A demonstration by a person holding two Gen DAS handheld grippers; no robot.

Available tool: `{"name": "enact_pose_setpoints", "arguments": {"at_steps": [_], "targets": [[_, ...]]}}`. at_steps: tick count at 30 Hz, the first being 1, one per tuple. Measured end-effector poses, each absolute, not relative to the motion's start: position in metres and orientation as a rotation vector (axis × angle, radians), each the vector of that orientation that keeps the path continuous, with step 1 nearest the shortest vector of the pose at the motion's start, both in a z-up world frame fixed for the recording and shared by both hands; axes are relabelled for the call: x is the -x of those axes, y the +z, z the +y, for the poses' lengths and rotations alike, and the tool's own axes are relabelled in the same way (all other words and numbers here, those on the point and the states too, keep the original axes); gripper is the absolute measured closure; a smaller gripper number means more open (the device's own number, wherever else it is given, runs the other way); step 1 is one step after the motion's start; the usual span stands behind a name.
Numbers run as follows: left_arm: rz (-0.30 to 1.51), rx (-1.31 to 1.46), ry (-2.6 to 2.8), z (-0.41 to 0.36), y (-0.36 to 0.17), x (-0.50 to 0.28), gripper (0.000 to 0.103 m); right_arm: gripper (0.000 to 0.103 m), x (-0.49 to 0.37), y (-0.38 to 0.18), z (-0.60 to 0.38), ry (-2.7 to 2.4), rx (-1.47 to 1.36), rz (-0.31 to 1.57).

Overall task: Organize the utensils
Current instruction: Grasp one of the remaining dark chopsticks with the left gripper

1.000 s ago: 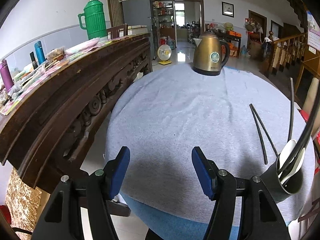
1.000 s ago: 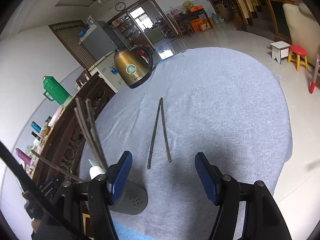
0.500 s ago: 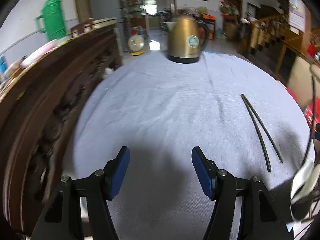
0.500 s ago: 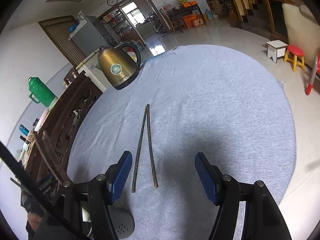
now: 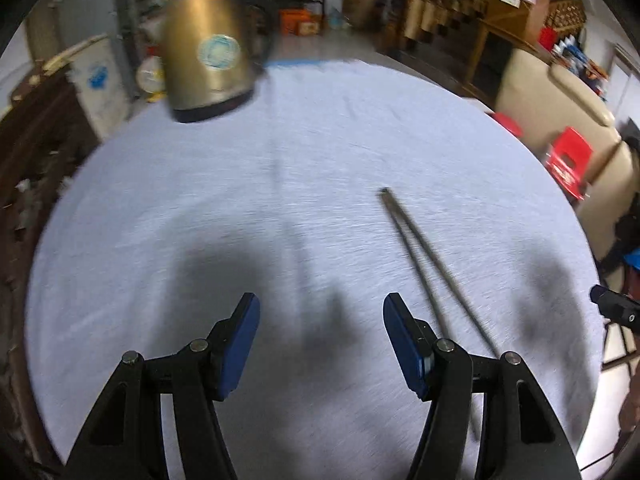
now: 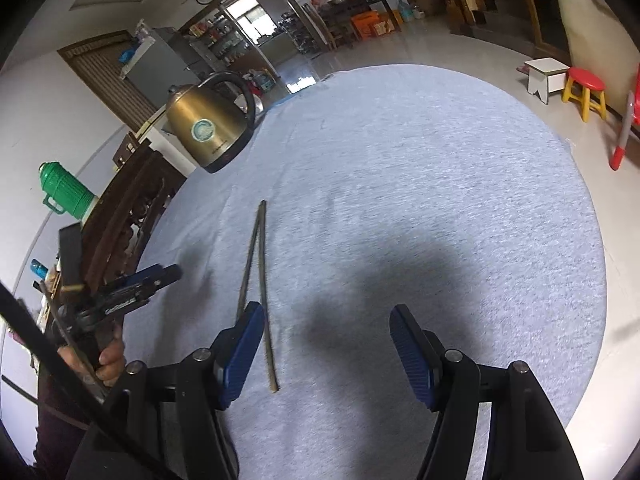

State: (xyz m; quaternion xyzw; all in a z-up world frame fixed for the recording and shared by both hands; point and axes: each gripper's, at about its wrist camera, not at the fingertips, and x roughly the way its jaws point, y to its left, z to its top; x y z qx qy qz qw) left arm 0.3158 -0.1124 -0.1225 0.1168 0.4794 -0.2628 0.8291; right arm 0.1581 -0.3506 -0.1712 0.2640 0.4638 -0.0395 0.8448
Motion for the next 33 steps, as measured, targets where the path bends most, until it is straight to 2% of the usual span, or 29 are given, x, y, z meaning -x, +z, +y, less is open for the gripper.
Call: {"name": "enact_pose_setpoints", "arguments": {"at_steps": [9, 22, 25, 27, 29, 30, 33], "targets": [[1.068, -0.322, -0.665, -0.164, -0.147, -0.326, 0.038, 0.034, -0.179, -0.179, -0.362, -0.072, -0.568, 0.984], [1.113, -0.332, -0.642, -0.183, -0.163, -0.346, 0.038, 0.034, -0.200, -0.186, -0.359, -0.055, -0.564, 0.999], [1.096, -0.362, -0.624, -0.185, -0.164, -0.351, 0.050, 0.034, -0.204, -0.187, -0.359, -0.052, -0.564, 1.004], [1.095, -0.364, -0.622, -0.180, -0.163, -0.356, 0.066, 0.034, -0.207, -0.187, -0.358, -0.050, -0.555, 1.006], [1.107, -0.353, -0.618, -0.170, -0.163, -0.362, 0.075, 0.034, -0.212, -0.188, -0.357, -0.045, -0.547, 1.010], [1.115, -0.346, -0.614, -0.165, -0.164, -0.364, 0.078, 0.034, -0.216, -0.188, -0.356, -0.039, -0.544, 1.014], [1.129, -0.339, -0.612, -0.154, -0.164, -0.370, 0.079, 0.034, -0.234, -0.191, -0.349, -0.004, -0.524, 1.038]]}}
